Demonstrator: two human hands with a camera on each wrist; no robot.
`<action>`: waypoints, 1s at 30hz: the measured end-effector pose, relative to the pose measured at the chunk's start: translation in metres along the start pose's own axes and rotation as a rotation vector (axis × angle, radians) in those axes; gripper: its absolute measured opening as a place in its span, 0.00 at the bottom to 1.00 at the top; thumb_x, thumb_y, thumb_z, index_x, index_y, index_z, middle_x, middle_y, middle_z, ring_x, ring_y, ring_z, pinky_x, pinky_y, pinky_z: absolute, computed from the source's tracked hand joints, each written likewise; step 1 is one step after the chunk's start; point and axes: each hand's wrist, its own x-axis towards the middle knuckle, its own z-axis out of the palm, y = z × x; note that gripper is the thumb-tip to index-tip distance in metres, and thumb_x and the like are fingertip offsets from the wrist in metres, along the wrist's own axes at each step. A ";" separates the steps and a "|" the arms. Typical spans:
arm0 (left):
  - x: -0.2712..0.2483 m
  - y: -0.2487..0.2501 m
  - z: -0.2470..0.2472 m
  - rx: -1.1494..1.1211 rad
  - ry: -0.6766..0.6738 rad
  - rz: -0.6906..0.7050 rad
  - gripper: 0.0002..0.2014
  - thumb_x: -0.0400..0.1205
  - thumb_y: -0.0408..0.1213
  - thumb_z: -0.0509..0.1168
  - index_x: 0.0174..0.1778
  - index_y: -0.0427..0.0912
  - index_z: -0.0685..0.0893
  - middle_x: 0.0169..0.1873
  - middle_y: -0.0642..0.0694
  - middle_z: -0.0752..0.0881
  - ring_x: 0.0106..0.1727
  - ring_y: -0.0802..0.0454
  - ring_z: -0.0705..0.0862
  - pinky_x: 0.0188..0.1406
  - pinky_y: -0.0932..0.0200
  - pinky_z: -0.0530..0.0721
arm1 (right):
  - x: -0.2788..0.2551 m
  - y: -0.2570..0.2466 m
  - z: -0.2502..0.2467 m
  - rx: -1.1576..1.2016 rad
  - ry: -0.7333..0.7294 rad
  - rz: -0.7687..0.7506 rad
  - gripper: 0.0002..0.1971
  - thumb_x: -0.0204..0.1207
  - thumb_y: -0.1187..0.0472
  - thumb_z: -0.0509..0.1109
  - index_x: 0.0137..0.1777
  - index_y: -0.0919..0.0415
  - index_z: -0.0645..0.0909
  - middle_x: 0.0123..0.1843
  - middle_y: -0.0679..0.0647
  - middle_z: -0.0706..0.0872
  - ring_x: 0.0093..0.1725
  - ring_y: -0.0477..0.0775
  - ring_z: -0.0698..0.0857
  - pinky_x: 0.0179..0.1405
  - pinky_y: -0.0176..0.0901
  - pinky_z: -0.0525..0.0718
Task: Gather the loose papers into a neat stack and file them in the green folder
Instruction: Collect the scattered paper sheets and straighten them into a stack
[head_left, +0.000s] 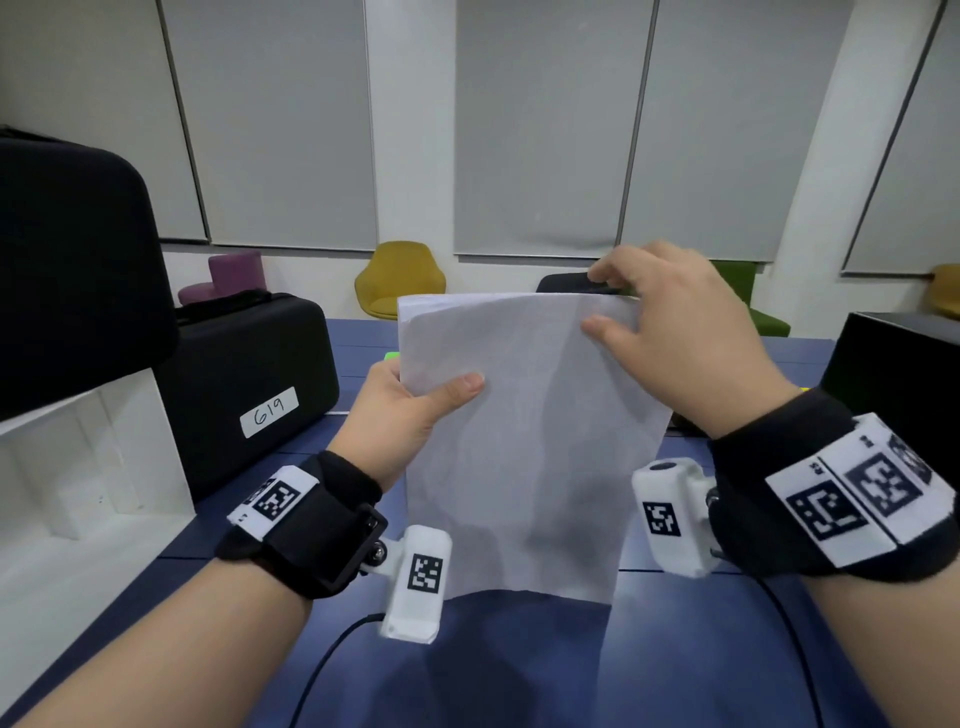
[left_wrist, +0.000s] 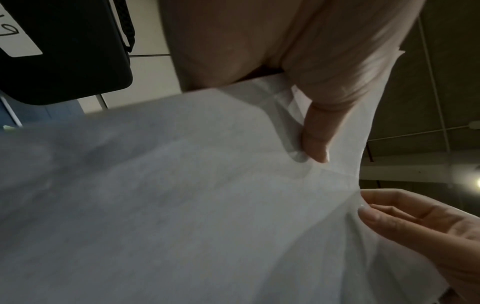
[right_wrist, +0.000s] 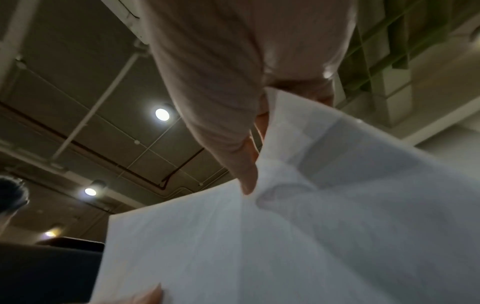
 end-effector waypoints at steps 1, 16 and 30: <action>0.000 0.000 0.000 0.002 -0.002 -0.001 0.10 0.76 0.29 0.72 0.51 0.45 0.89 0.50 0.45 0.93 0.52 0.50 0.91 0.51 0.59 0.88 | 0.002 0.001 -0.002 -0.004 -0.020 0.023 0.16 0.74 0.51 0.73 0.60 0.53 0.82 0.55 0.54 0.82 0.60 0.62 0.77 0.59 0.58 0.77; 0.020 -0.008 -0.002 -0.088 0.041 -0.088 0.16 0.70 0.32 0.77 0.54 0.45 0.88 0.52 0.45 0.92 0.56 0.45 0.90 0.63 0.44 0.84 | -0.036 0.053 0.056 1.425 -0.331 0.493 0.30 0.51 0.53 0.87 0.56 0.60 0.88 0.57 0.59 0.91 0.54 0.57 0.91 0.45 0.44 0.88; 0.061 0.004 -0.006 0.002 0.058 -0.023 0.15 0.73 0.33 0.73 0.55 0.41 0.88 0.53 0.43 0.91 0.54 0.47 0.90 0.51 0.54 0.86 | -0.012 0.057 0.082 1.251 -0.209 0.390 0.11 0.65 0.62 0.74 0.46 0.47 0.91 0.49 0.47 0.93 0.49 0.46 0.91 0.46 0.36 0.86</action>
